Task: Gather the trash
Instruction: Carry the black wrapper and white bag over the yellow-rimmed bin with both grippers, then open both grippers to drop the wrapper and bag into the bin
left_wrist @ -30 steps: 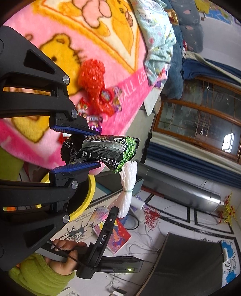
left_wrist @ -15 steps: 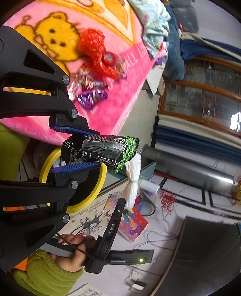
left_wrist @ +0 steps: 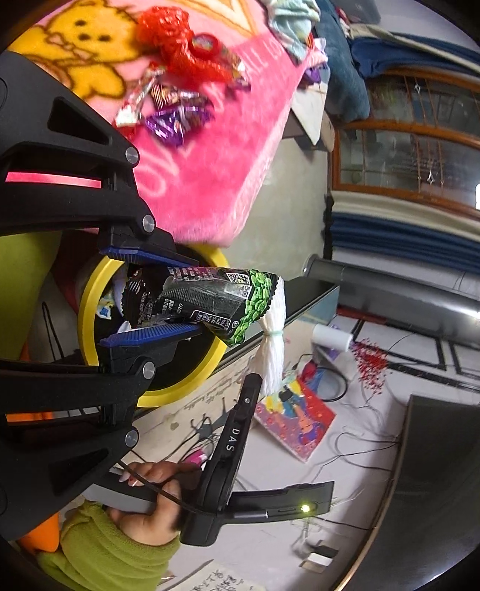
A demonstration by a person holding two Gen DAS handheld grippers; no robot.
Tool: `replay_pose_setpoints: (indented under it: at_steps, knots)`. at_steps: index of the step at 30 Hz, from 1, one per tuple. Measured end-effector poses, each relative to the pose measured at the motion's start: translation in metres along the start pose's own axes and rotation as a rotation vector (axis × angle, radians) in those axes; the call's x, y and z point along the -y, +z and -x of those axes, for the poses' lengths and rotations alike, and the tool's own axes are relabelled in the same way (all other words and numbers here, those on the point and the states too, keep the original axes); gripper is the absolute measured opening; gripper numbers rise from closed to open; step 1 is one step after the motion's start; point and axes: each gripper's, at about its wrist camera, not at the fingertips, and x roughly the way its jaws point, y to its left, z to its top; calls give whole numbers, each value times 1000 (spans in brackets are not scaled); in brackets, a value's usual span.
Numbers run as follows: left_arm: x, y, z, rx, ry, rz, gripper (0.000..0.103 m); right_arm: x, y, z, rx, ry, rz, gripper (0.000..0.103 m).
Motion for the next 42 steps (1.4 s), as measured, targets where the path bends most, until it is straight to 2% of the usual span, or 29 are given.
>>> replay_pose_setpoints:
  at_steps: [7,20,21,23,24,25,28,34,35,37,42]
  knots:
    - [15,-1,-25,-38,-9,-63,23,23,-12,-2,-39,-42,-13,12]
    - [26,-3,-61,-98,-38,-86,25,55,-33,-14,-136,-78,-64,15]
    - [27,-3,-64,-100,-38,-86,28,56,-33,-15,-143,-79,-70,15]
    - [26,-3,-64,-100,-33,-79,46,60,-34,-18,-161,-93,-87,21]
    - [24,-3,-64,-99,-35,-69,58,61,-34,-19,-164,-93,-97,29]
    - [22,-3,-63,-96,-39,-63,60,63,-34,-20,-164,-89,-107,37]
    - [18,-1,-59,-86,-23,-43,80,64,-34,-19,-159,-90,-119,46]
    - [7,1,-41,-41,8,1,92,55,-29,-15,-142,-70,-111,49]
    - [5,1,-38,-32,17,5,92,52,-28,-14,-139,-64,-108,50]
    - [0,1,-31,-15,36,20,92,44,-25,-12,-129,-51,-96,58]
    - [-9,3,-11,38,89,36,92,18,-18,-5,-103,-7,-43,61]
